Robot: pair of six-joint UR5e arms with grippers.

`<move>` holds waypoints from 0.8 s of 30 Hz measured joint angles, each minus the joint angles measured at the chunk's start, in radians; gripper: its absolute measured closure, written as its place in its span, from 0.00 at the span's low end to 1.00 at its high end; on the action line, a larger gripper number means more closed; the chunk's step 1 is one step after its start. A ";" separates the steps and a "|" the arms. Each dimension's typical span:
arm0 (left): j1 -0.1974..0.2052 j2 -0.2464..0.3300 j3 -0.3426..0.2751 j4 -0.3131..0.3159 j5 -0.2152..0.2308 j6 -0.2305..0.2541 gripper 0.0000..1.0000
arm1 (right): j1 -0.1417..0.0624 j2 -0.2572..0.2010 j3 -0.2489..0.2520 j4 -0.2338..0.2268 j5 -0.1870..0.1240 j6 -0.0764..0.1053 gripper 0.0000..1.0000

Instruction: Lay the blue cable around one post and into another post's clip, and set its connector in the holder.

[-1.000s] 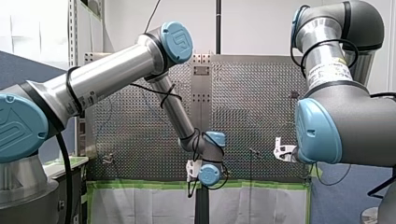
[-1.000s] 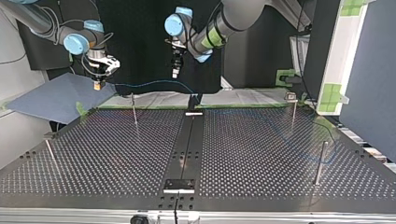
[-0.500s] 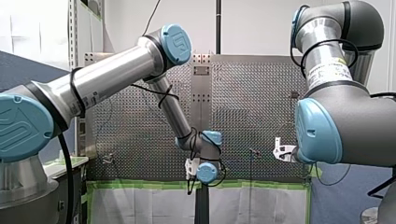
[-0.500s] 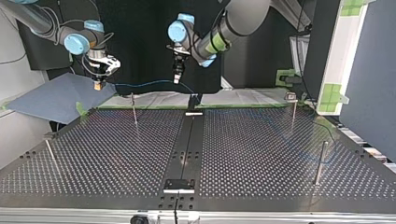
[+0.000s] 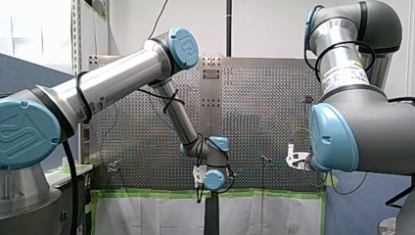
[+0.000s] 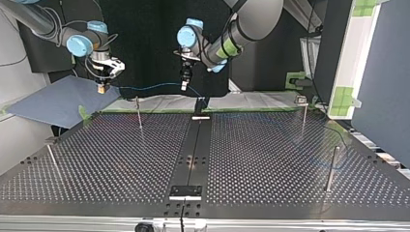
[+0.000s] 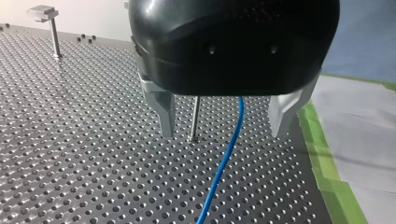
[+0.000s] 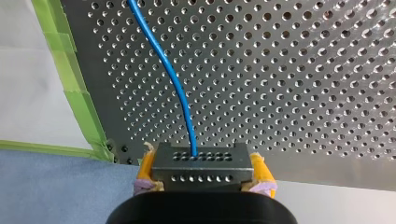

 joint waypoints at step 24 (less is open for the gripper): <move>0.001 0.000 0.000 0.001 -0.015 -0.015 0.54 | 0.000 0.001 0.000 -0.007 0.000 0.000 0.97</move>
